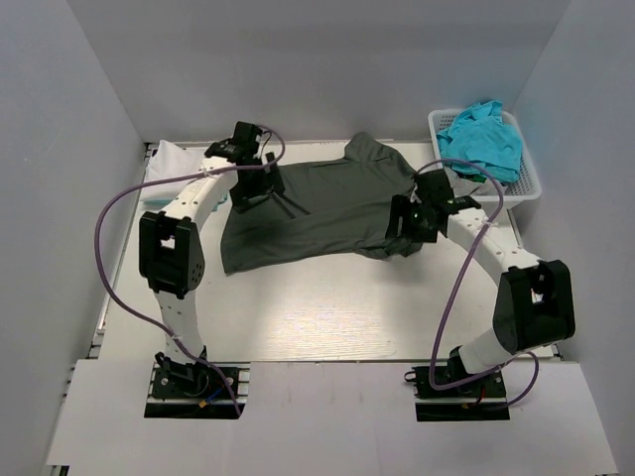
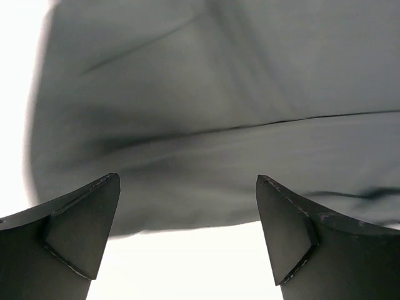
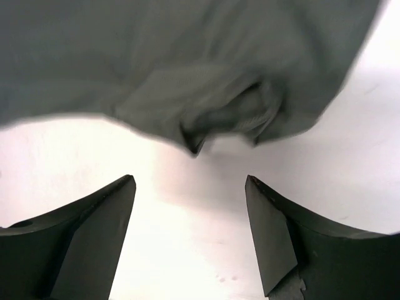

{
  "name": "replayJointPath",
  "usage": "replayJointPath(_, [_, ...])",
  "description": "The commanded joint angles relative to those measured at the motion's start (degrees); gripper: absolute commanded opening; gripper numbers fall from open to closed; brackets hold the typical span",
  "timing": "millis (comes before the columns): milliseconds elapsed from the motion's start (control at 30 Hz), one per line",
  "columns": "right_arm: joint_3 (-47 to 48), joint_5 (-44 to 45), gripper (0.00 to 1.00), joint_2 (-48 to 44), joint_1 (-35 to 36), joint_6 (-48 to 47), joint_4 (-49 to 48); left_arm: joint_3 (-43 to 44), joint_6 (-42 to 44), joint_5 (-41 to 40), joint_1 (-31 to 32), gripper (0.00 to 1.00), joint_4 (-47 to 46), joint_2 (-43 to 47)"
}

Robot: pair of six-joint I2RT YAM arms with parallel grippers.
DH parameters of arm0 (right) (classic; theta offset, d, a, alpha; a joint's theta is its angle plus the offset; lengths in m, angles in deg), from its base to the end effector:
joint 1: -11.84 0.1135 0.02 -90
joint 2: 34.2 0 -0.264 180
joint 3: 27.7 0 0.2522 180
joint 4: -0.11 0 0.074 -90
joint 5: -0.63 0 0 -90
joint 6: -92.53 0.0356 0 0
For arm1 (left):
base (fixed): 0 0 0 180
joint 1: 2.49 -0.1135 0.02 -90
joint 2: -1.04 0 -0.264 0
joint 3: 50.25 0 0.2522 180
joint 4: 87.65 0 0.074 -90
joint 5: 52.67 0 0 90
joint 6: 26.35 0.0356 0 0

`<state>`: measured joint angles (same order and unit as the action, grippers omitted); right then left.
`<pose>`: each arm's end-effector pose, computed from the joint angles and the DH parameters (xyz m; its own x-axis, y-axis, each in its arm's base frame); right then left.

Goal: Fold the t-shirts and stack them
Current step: Flatten out the tshirt

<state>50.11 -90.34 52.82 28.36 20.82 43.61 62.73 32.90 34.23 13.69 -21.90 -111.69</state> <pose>0.3082 0.0920 0.2496 -0.8165 0.0851 -0.5710 -0.0399 0.9784 0.2029 0.4035 -0.1151 0.2584 -0.8823 -0.2756 -0.3816 -0.2262 0.9592 -0.1697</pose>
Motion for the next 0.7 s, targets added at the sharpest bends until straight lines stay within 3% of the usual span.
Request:
replayJointPath(0, [-5.3, -7.6, 0.77, -1.0, 1.2, 3.4, 1.9, 9.5, 2.1, 9.0, 3.5, 1.0, -5.2, -4.5])
replayJointPath(167, [-9.6, -12.3, 0.77, -0.4, 1.2, 7.5, -4.5, 24.6, 2.1, 20.7, 9.0, 1.0, -9.9, -17.7])
replayJointPath(333, [-9.8, -9.7, 0.77, 2.8, 1.2, 9.0, -8.7, 29.2, -0.9, 28.5, 14.0, 1.0, -17.2, -24.1])
replayJointPath(533, [-9.8, -6.1, 0.77, 7.5, 1.0, 10.4, -12.2, 29.2, -0.7, 25.0, 18.1, 1.0, -21.5, -27.6])
replayJointPath(667, [-9.9, -4.2, 0.69, 9.7, 0.9, 11.5, -15.1, 29.7, -0.2, 21.6, 18.6, 1.0, -21.5, -31.1])
